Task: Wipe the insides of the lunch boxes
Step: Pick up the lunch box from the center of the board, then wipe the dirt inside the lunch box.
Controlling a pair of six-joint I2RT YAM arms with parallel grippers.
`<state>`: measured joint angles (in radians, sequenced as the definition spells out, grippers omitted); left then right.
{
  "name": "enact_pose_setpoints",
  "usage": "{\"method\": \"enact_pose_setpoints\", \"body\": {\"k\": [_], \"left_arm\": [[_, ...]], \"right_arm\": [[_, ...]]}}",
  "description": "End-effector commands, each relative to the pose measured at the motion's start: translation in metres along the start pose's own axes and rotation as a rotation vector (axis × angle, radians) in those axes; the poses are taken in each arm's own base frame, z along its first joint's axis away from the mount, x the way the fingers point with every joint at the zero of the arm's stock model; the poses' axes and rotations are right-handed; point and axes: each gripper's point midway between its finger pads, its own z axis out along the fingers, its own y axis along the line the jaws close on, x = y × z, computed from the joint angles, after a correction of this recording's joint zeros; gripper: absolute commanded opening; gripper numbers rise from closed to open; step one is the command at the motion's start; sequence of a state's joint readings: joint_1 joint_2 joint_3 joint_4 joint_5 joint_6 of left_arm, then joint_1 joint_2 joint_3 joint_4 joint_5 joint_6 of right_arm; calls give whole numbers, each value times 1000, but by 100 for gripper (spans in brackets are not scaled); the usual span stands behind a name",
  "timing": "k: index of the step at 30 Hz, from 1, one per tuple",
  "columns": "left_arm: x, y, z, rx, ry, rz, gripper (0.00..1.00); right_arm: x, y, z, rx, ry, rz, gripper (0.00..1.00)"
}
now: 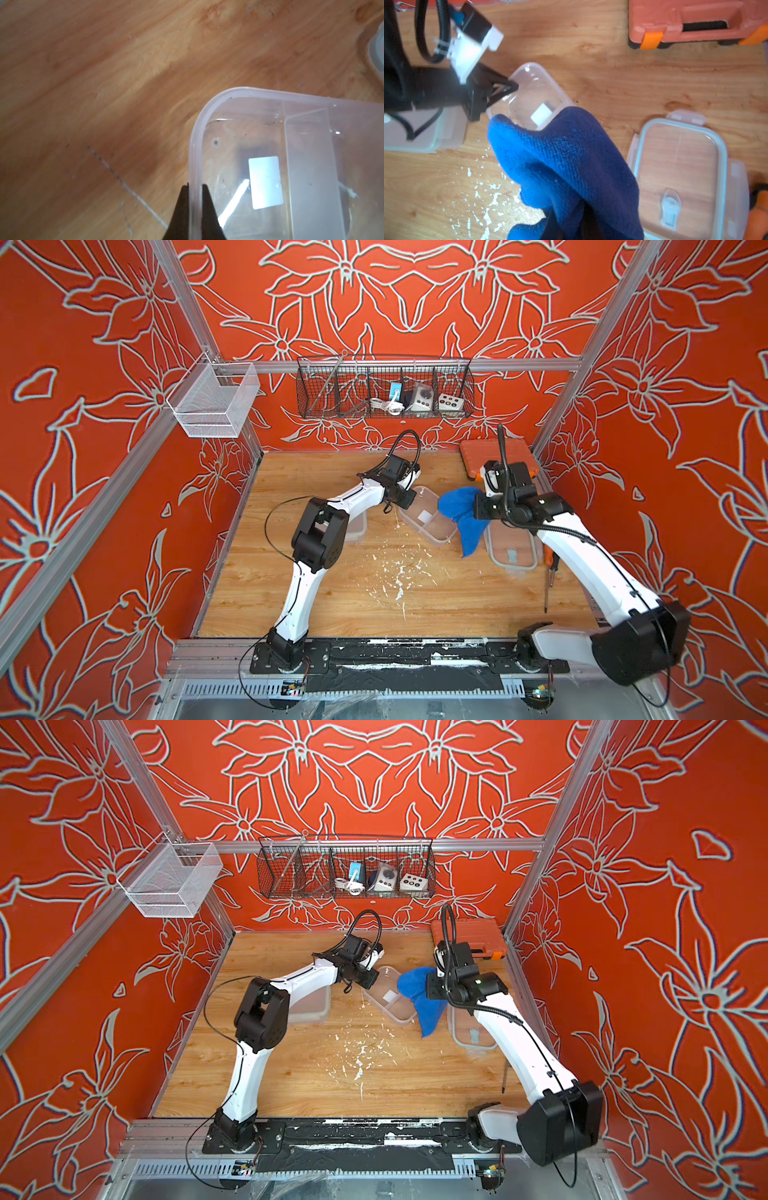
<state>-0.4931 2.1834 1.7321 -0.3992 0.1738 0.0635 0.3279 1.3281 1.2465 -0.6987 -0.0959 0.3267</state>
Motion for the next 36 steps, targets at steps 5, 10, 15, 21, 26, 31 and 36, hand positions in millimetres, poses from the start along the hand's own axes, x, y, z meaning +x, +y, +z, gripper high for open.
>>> {"method": "enact_pose_setpoints", "body": {"k": [5,10,15,21,26,31,36], "left_arm": [[59,-12,-29,0,69,-294,0],[86,-25,-26,32,100,-348,0],[91,-15,-33,-58,45,-359,0],[89,-12,-47,-98,-16,-353,0],[84,-18,-51,-102,-41,-341,0],[91,-21,-46,-111,-26,-318,0],[93,-17,-45,-128,-34,-316,0]], "right_arm": [[20,0,29,20,123,-8,0],[35,11,57,6,192,-12,0],[58,40,85,0,307,-118,0],[84,31,119,82,413,-149,0],[99,59,150,52,491,-175,0],[119,106,168,-88,507,-125,0],[154,125,160,-162,565,-124,0]]}}
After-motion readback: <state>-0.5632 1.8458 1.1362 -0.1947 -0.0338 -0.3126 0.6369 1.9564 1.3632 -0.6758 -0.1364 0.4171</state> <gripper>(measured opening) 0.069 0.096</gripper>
